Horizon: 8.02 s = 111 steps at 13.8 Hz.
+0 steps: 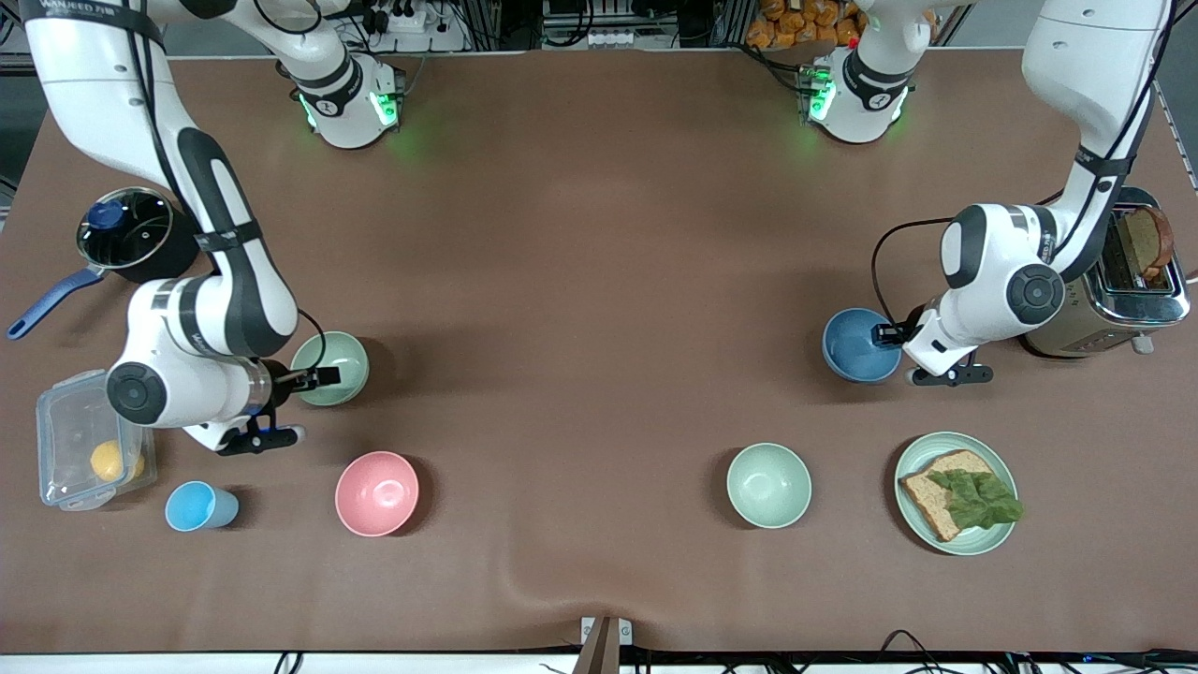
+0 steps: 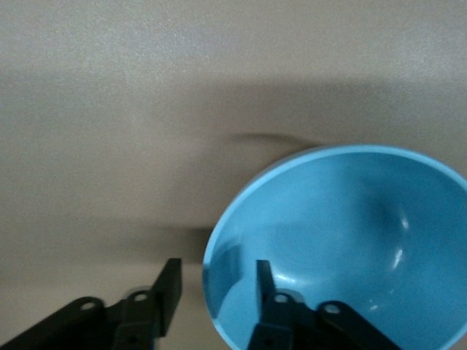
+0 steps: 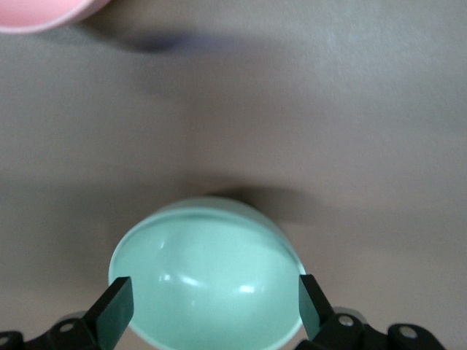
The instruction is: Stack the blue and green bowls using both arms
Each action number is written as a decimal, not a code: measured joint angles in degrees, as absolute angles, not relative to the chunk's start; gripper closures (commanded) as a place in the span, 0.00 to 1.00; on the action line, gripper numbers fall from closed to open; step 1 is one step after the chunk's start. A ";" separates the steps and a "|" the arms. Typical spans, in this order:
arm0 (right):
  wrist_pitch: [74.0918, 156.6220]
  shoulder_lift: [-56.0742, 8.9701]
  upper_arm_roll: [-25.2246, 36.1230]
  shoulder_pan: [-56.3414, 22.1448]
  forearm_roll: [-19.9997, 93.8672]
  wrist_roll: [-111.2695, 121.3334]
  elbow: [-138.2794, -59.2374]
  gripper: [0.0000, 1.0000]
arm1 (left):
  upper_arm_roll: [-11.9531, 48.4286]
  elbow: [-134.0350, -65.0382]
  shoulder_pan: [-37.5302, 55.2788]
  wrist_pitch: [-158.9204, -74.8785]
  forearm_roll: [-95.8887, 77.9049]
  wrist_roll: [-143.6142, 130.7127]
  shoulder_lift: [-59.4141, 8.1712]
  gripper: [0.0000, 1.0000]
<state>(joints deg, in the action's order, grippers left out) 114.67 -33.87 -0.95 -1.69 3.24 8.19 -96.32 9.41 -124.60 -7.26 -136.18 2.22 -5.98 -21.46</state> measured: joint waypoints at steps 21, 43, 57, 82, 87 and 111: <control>123.83 -33.22 -0.42 -0.54 3.18 20.18 -104.60 0.99 | 14.43 -119.66 -7.28 -130.66 1.81 -8.50 -12.26 1.00; 128.76 -32.17 -5.19 -23.02 13.79 -21.00 -98.66 1.00 | 15.63 -119.68 -7.26 -130.50 1.81 -9.58 -14.00 1.00; 138.64 -39.11 -5.20 -30.45 14.42 -35.84 -97.24 0.49 | 16.72 -119.51 -5.90 -130.50 1.81 -15.77 -14.23 1.00; 135.36 -43.08 -4.46 -24.94 23.46 -74.02 -90.89 0.00 | 17.22 -94.03 25.03 -127.24 -2.10 -71.97 -29.44 1.00; 135.37 -43.78 -4.48 -25.49 23.49 -74.26 -90.59 0.00 | 17.17 -90.95 27.14 -128.42 -2.10 -73.15 -34.70 1.00; 136.46 -44.55 -4.20 -26.08 23.17 -73.76 -90.53 0.00 | 16.11 -89.81 28.97 -137.38 -0.82 -72.91 -42.20 0.00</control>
<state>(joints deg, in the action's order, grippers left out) 136.46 -44.55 -4.20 -26.08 23.17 -73.76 -90.53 16.11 -89.81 28.97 -137.38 -0.82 -72.91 -42.20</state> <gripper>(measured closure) 0.000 0.696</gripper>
